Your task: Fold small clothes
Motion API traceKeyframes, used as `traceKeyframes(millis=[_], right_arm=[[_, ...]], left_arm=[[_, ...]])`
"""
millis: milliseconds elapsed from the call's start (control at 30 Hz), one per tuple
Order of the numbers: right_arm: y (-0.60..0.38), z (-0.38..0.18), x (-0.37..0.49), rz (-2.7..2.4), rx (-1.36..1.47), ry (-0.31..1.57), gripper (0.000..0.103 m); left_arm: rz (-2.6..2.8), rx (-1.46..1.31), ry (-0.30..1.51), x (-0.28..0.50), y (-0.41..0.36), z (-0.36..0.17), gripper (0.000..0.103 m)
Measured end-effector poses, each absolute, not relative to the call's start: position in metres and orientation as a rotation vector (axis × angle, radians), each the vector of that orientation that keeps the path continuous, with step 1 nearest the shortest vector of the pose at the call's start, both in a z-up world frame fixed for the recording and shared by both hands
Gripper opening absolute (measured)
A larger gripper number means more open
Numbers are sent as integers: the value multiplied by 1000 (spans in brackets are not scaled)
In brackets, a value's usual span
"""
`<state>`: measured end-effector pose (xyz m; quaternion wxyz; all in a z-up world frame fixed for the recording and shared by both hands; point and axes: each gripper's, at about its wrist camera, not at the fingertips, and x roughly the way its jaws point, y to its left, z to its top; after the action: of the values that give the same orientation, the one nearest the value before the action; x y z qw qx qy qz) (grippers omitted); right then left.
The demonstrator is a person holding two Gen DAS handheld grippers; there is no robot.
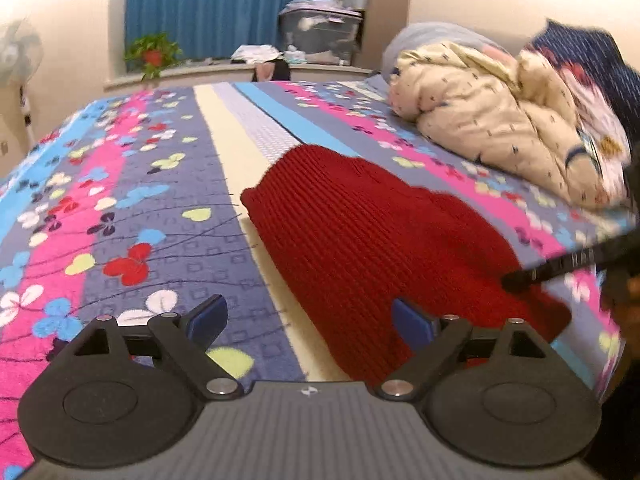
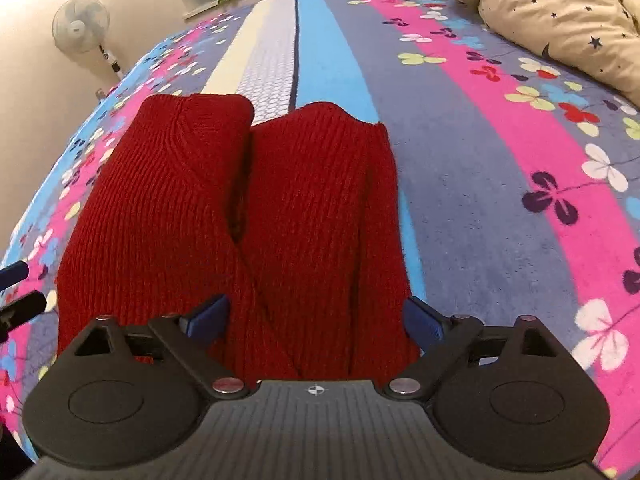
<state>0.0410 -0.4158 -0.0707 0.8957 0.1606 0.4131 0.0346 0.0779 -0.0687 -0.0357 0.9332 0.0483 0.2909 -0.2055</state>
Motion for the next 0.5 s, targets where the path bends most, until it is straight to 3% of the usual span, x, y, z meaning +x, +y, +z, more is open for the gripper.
traceKeyframes(millis=[100,500], right_arm=[[-418,-75,45,72,365,872,96],[-422,-85,51,93,419,897,99]], left_arm=[[-388,-20,637,105,-63,-28,102],[-411,-524,876,193,-57,-83,103]])
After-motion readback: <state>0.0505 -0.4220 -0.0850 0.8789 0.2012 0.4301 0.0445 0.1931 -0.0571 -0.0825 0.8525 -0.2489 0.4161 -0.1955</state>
